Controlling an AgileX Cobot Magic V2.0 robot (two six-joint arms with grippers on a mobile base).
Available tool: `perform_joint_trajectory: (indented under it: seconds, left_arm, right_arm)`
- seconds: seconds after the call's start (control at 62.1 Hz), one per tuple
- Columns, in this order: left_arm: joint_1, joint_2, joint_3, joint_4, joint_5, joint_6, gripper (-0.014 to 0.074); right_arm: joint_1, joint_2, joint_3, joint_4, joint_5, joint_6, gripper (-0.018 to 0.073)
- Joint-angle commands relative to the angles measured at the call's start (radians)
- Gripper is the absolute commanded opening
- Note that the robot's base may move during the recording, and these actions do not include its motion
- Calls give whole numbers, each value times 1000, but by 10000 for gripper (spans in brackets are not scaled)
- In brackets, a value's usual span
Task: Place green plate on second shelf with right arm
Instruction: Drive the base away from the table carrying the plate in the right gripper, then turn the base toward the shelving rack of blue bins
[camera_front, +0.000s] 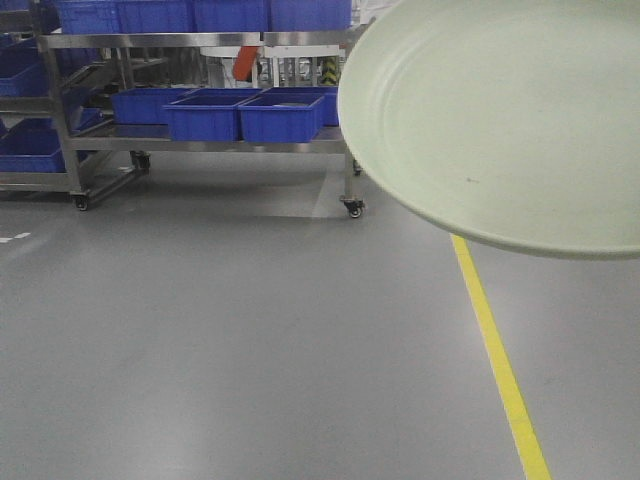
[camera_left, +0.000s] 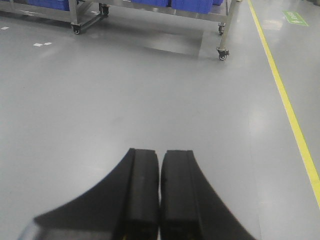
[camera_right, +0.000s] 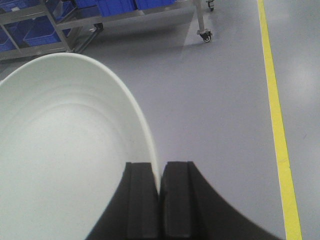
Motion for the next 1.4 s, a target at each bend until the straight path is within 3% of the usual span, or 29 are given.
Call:
perform_joint_trajectory:
  seconds: [0.0,1.384]
  left_arm:
    - [-6,-25,32,2,-53,-1,124]
    - [-6,-25,32,2,-53,-1,124]
  right_arm:
    - [-7,-4,-35,6,-101,-1,49]
    - [-7,-4,-35,6,-101,-1,49]
